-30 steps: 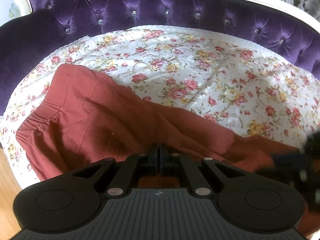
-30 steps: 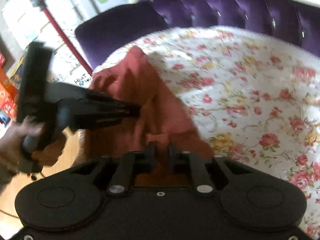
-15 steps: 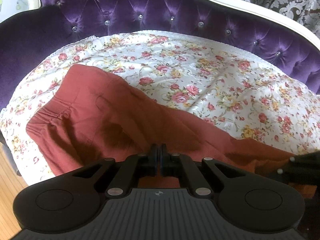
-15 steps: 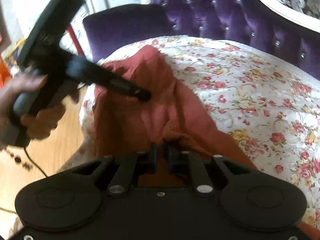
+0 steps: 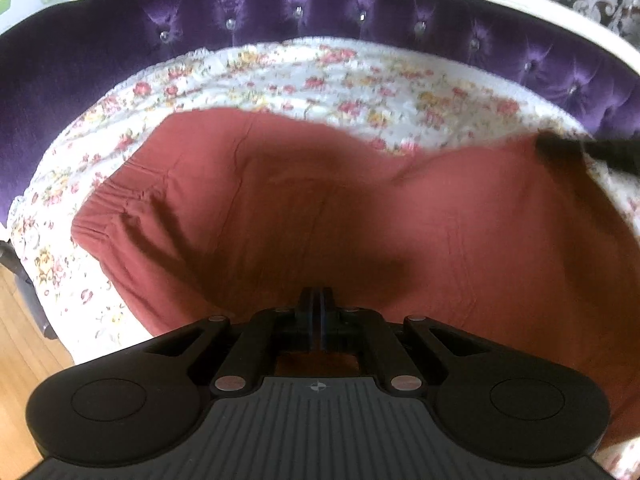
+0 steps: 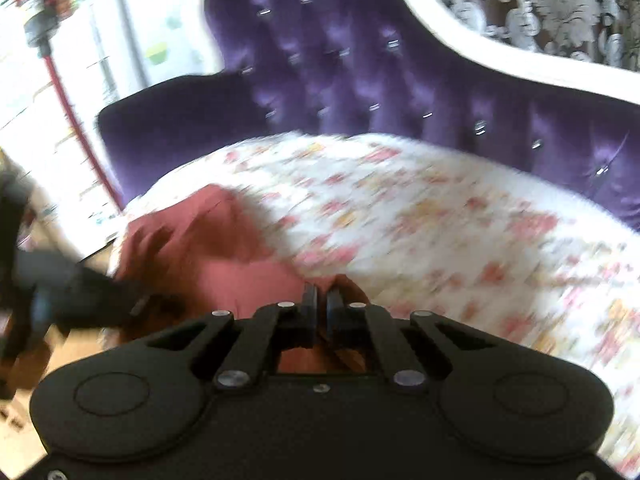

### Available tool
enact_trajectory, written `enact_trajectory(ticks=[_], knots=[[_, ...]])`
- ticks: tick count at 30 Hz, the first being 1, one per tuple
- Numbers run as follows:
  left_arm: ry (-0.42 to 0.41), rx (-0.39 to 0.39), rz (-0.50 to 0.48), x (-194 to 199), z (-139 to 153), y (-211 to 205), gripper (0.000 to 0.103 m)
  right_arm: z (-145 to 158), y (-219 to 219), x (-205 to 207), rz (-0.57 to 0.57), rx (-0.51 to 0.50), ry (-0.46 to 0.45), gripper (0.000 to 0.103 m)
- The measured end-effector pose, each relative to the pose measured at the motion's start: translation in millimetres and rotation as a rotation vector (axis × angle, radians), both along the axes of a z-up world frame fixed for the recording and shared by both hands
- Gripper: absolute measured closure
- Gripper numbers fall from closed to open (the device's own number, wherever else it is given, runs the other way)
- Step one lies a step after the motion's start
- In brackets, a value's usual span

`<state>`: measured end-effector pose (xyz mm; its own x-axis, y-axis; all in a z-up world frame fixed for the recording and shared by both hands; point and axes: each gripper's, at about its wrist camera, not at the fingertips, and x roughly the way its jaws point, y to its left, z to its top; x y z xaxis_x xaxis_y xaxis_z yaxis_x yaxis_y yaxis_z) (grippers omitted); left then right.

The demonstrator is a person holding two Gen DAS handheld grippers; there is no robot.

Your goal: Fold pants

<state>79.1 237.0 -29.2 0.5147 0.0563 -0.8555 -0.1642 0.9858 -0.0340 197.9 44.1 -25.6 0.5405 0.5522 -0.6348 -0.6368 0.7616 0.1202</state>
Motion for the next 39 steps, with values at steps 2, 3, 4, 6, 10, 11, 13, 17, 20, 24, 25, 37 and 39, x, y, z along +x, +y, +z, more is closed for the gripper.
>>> enact_trajectory(ticks=[2, 3, 4, 6, 10, 11, 13, 17, 20, 24, 25, 37, 39], knots=[[-0.007, 0.006, -0.01, -2.8, -1.2, -0.6, 0.1, -0.4, 0.3, 24.6, -0.058, -0.052, -0.043, 0.097], [-0.006, 0.012, -0.016, -3.6, -1.0, -1.2, 0.1, -3.4, -0.5, 37.9, -0.06, -0.045, -0.009, 0.097], [-0.004, 0.018, -0.022, -4.2, -0.8, -1.9, 0.1, -8.6, -2.2, 50.4, -0.064, -0.027, 0.035, 0.097], [-0.001, 0.031, -0.034, -5.7, -1.9, -3.5, 0.099, -21.5, 0.5, 63.1, -0.068, -0.048, 0.076, 0.097], [0.003, 0.046, -0.045, -9.8, -3.4, -5.3, 0.099, -49.9, 10.1, 66.4, -0.084, -0.14, 0.101, 0.098], [0.007, 0.047, -0.046, -11.6, -3.3, -5.2, 0.099, -55.2, 10.6, 67.3, -0.093, -0.149, 0.104, 0.099], [0.011, 0.046, -0.051, -16.5, -3.8, -4.1, 0.099, -58.3, 6.9, 65.1, -0.098, -0.131, 0.083, 0.098], [0.01, 0.038, -0.031, -24.5, 1.8, 1.8, 0.099, -50.3, -2.7, 69.3, -0.145, -0.116, 0.083, 0.086], [-0.027, 0.052, -0.001, -26.0, 13.8, 3.6, 0.099, -31.9, -16.1, 67.4, -0.198, -0.09, 0.059, 0.071], [-0.059, 0.024, -0.01, -16.8, 20.9, -5.6, 0.099, -6.3, -41.6, 46.9, -0.235, -0.018, 0.074, 0.071], [-0.055, 0.017, -0.02, -13.8, 19.2, -9.5, 0.099, -2.6, -48.3, 38.3, -0.237, -0.011, 0.081, 0.072], [-0.014, -0.013, -0.09, -0.8, 20.1, -67.3, 0.099, 14.9, -183.9, -63.7, -0.391, -0.123, 0.057, 0.072], [-0.032, 0.0, -0.136, -0.4, 27.5, -91.8, 0.099, 16.6, -207.2, -71.6, -0.43, -0.155, 0.047, 0.072]])
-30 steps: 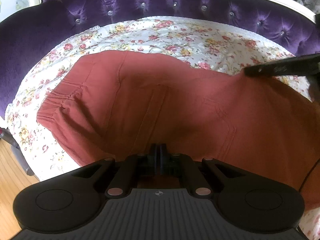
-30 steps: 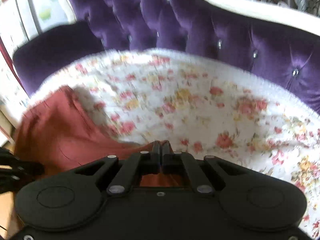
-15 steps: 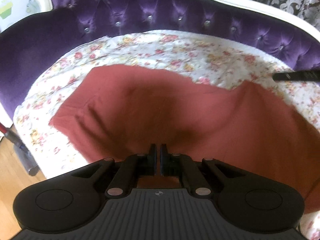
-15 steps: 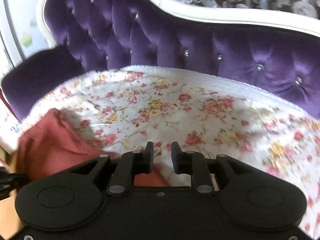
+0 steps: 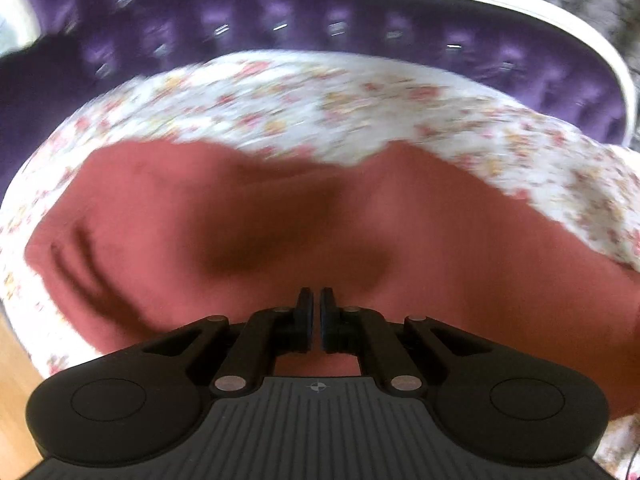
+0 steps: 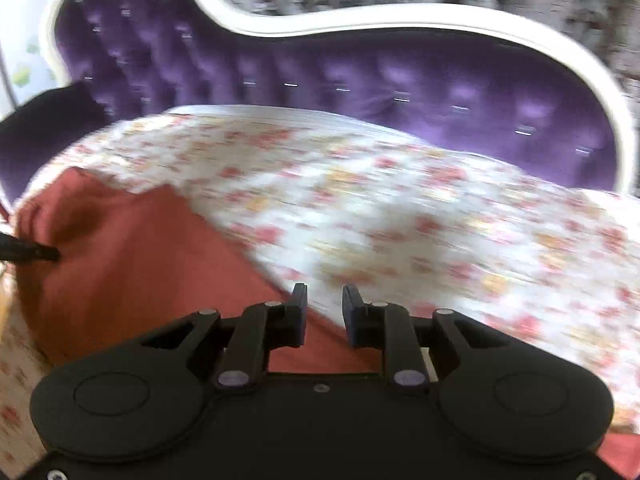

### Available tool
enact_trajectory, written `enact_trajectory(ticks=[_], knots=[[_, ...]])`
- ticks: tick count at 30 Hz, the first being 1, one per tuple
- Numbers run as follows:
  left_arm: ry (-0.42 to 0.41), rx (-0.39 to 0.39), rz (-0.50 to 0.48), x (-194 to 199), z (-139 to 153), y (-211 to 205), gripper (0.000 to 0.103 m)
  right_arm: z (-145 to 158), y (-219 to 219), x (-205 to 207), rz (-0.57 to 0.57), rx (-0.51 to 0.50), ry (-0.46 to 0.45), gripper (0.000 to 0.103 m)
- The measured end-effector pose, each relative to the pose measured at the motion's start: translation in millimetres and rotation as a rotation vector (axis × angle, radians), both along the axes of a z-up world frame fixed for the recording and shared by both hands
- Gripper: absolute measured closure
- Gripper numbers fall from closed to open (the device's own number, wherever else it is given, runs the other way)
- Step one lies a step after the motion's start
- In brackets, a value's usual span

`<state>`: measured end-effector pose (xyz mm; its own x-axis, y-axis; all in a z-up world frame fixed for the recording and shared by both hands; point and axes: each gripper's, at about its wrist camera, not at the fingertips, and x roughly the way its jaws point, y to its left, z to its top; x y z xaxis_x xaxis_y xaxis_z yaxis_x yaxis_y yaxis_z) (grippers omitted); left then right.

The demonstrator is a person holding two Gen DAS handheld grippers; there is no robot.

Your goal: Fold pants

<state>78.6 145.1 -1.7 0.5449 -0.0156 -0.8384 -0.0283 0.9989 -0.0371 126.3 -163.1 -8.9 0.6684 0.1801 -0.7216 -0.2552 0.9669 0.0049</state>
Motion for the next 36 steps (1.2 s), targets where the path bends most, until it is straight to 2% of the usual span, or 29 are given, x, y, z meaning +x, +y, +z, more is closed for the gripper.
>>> enact_trajectory(ticks=[3, 10, 11, 17, 19, 21, 24, 26, 29, 32, 36], knots=[[-0.013, 0.004, -0.085, -0.5, 4.2, -39.0, 0.099, -3.5, -27.6, -14.0, -0.049, -0.021, 0.003, 0.072], [0.01, 0.027, -0.245, -1.6, 2.4, -115.2, 0.099, -51.7, -50.1, -59.3, -0.057, -0.038, 0.152, 0.073], [0.016, 0.031, -0.263, -1.9, 1.4, -123.6, 0.099, -51.8, -51.1, -70.4, -0.058, -0.032, 0.122, 0.073], [0.085, 0.051, -0.343, -5.4, -16.8, -157.0, 0.099, -45.6, -67.6, -101.8, -0.05, 0.066, 0.188, 0.073], [0.067, 0.091, -0.366, -11.9, -20.5, -162.8, 0.099, -40.2, -73.7, -109.0, -0.05, 0.06, 0.2, 0.074], [0.059, 0.123, -0.383, -16.7, -20.5, -166.9, 0.099, -30.4, -86.8, -120.3, -0.116, 0.041, 0.142, 0.074], [0.067, 0.112, -0.376, -16.2, -18.9, -165.6, 0.099, -14.4, -123.8, -130.7, -0.295, 0.007, 0.054, 0.074], [0.073, 0.097, -0.367, -14.1, -18.1, -163.8, 0.099, -8.3, -153.5, -133.6, -0.414, 0.009, 0.026, 0.072], [0.076, 0.086, -0.36, -12.8, -18.4, -163.0, 0.099, -9.0, -198.3, -136.9, -0.551, 0.07, 0.063, 0.071], [0.074, 0.085, -0.356, -12.8, -18.8, -163.3, 0.099, -18.5, -231.3, -141.4, -0.642, 0.144, 0.149, 0.07], [0.075, 0.079, -0.354, -14.2, -18.4, -161.6, 0.099, -27.9, -246.8, -153.6, -0.678, 0.253, 0.194, 0.07]])
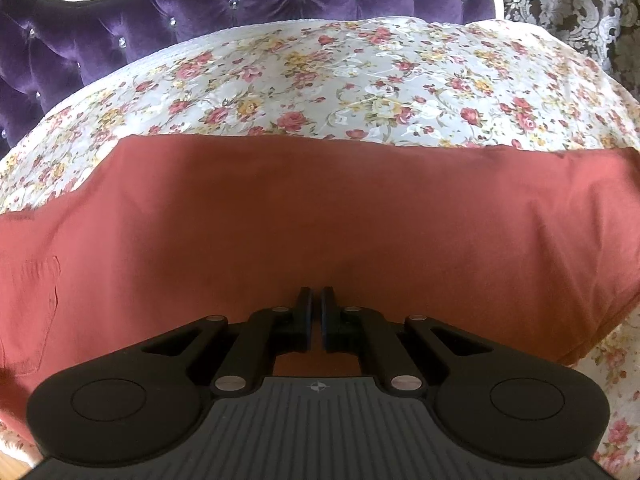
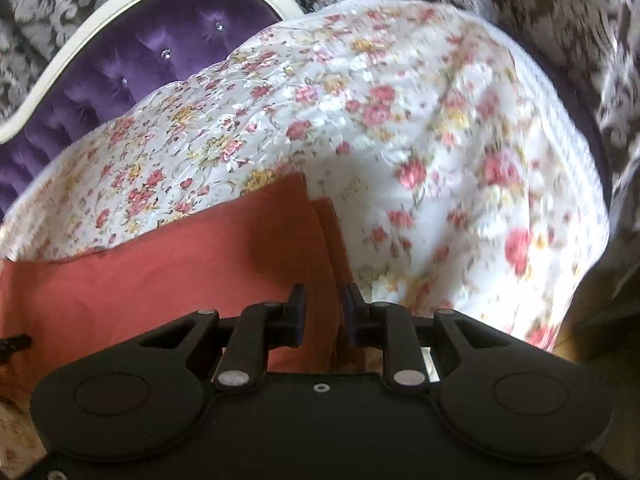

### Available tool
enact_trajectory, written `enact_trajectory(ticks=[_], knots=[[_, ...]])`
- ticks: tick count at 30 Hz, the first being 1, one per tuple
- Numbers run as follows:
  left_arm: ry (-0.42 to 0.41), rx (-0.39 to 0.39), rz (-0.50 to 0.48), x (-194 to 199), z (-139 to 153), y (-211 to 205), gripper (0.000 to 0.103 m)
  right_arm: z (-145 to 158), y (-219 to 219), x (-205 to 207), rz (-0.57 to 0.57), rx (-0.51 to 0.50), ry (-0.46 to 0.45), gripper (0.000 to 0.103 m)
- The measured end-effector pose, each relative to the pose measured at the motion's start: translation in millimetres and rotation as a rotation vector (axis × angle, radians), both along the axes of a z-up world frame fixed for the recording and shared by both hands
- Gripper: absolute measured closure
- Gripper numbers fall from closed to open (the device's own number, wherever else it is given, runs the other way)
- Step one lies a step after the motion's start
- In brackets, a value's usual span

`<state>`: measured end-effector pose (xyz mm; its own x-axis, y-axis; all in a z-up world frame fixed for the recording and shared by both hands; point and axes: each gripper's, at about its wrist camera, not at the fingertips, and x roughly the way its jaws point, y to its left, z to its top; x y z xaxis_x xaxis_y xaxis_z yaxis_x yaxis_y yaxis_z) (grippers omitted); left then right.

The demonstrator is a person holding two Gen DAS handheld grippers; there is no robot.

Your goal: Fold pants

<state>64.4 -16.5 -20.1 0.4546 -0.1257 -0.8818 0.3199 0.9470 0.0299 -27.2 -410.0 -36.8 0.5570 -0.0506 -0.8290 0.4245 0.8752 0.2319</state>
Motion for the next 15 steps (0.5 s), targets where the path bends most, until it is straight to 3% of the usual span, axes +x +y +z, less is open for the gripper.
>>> enact_trajectory(ticks=[4, 8, 10, 15], knots=[[0.007, -0.014, 0.004, 0.0, 0.2, 3.1, 0.099, 2.6, 6.7, -11.1, 0.004, -0.004, -0.017, 0.07], [0.011, -0.032, 0.014, 0.4, -0.1, 6.2, 0.099, -0.3, 14.0, -7.5, 0.032, -0.025, 0.025, 0.07], [0.012, -0.036, 0.015, 0.9, 0.1, 6.6, 0.099, -0.9, 16.8, -6.1, 0.037, -0.034, 0.03, 0.079], [0.011, -0.035, 0.007, 0.3, 8.8, 4.6, 0.099, 32.1, 33.4, -13.5, 0.084, -0.066, -0.085, 0.083]])
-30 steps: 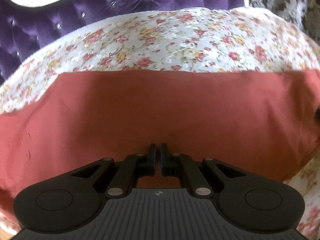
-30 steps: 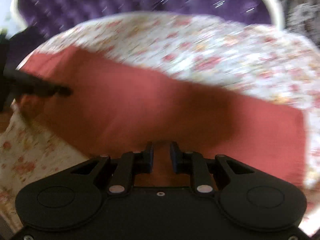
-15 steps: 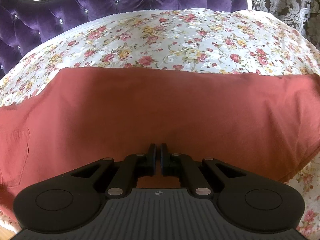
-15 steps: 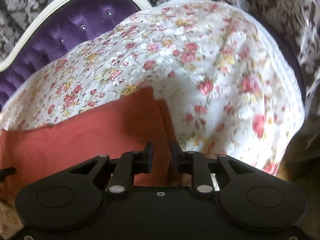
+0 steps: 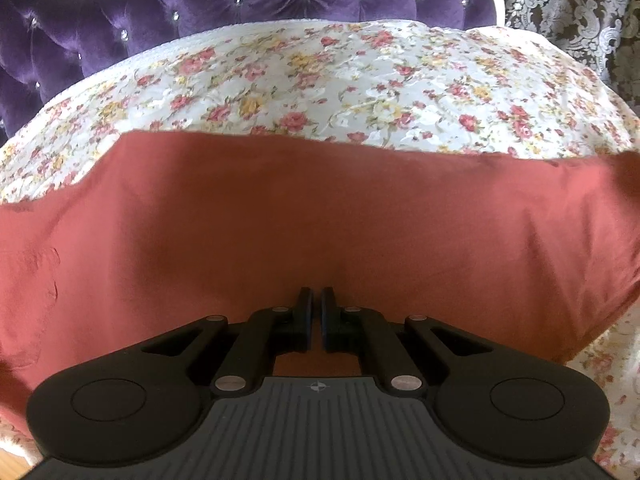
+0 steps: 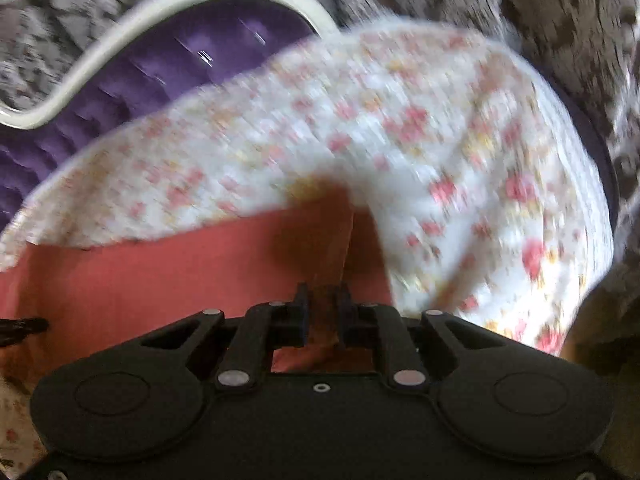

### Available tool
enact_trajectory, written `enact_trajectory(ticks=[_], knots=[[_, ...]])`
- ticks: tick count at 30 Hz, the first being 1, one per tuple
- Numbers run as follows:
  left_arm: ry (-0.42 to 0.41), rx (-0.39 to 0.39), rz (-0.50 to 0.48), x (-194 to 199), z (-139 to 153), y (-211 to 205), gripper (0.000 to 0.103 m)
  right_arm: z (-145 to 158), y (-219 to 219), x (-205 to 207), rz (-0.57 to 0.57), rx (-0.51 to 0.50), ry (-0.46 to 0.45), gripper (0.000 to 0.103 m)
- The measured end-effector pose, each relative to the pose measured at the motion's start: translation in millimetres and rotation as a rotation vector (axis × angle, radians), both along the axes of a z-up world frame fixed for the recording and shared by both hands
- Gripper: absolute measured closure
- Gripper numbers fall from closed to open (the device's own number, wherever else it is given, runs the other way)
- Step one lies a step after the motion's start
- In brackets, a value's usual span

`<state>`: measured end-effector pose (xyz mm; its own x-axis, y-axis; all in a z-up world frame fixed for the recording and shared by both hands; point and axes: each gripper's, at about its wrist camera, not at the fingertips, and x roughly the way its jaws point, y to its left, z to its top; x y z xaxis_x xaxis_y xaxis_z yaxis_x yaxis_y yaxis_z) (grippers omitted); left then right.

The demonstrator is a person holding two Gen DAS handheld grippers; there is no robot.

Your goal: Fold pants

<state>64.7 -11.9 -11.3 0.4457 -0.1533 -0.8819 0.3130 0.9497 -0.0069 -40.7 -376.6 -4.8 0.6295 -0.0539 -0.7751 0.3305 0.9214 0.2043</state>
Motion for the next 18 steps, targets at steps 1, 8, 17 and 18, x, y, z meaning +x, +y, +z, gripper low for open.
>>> enact_trajectory(ticks=[1, 8, 17, 18], knots=[[-0.015, -0.006, -0.007, -2.0, 4.9, -0.9, 0.099, 12.0, 3.5, -4.6, 0.001, -0.027, -0.027, 0.084], [-0.027, -0.021, -0.076, -8.3, 9.6, -16.6, 0.099, 2.6, -11.6, -16.0, -0.039, -0.057, 0.143, 0.084], [0.023, 0.0, -0.095, -16.1, -8.8, -13.8, 0.098, 9.0, -4.5, -9.6, -0.038, -0.152, 0.159, 0.073], [0.025, -0.004, -0.09, -15.1, -9.5, -13.2, 0.098, 11.9, -6.8, -6.0, -0.039, -0.173, 0.143, 0.066]])
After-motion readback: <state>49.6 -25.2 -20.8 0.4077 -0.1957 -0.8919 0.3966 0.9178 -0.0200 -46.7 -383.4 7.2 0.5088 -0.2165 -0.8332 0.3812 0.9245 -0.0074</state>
